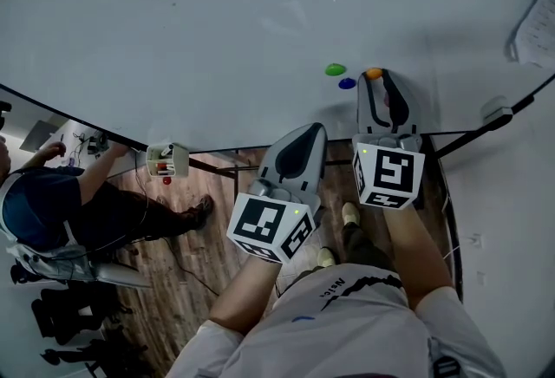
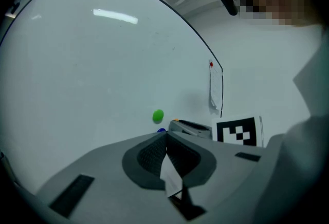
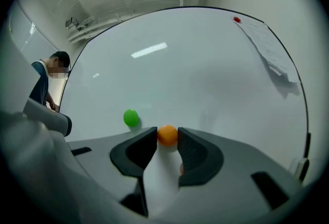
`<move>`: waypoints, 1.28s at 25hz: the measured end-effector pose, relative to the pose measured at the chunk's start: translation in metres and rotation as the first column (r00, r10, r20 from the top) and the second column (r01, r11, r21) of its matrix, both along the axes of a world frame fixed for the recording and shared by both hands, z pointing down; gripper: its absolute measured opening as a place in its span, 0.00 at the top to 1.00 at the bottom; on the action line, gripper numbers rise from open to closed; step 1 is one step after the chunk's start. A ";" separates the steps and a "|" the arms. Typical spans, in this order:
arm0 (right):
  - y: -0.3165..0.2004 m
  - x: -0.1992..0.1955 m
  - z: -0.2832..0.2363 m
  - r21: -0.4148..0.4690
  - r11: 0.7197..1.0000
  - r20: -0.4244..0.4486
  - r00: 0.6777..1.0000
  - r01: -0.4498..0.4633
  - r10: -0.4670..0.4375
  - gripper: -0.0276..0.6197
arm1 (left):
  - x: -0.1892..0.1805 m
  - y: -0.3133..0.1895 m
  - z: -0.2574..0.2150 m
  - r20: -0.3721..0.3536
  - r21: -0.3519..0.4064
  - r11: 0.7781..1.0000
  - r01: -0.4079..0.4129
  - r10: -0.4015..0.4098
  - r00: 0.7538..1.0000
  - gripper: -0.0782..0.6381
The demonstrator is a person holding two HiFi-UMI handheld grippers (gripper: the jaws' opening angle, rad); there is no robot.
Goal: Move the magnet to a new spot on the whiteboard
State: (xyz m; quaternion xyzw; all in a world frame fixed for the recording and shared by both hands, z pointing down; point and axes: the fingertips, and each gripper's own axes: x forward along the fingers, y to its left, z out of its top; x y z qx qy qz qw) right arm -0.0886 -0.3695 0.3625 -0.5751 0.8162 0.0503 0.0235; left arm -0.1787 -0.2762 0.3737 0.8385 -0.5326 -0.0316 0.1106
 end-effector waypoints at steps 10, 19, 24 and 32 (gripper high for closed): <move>0.008 -0.001 0.002 -0.043 0.997 0.027 0.998 0.057 -0.056 0.76 | 0.003 0.001 -0.001 -0.014 0.006 1.000 -0.017 0.018 1.000 0.88; 0.038 -0.001 -0.001 -0.064 0.992 0.028 0.994 0.106 -0.104 0.76 | 0.009 0.018 -0.004 -0.012 0.020 0.999 -0.027 0.027 1.000 0.88; 0.068 -0.005 0.000 -0.093 0.983 0.047 0.987 0.160 -0.156 0.76 | 0.010 0.039 -0.008 -0.009 0.029 0.999 -0.035 0.035 0.999 0.88; 0.123 -0.009 0.002 -0.139 0.960 0.109 0.968 0.242 -0.228 0.85 | 0.010 0.079 -0.015 -0.002 0.043 0.998 -0.045 0.045 0.999 0.88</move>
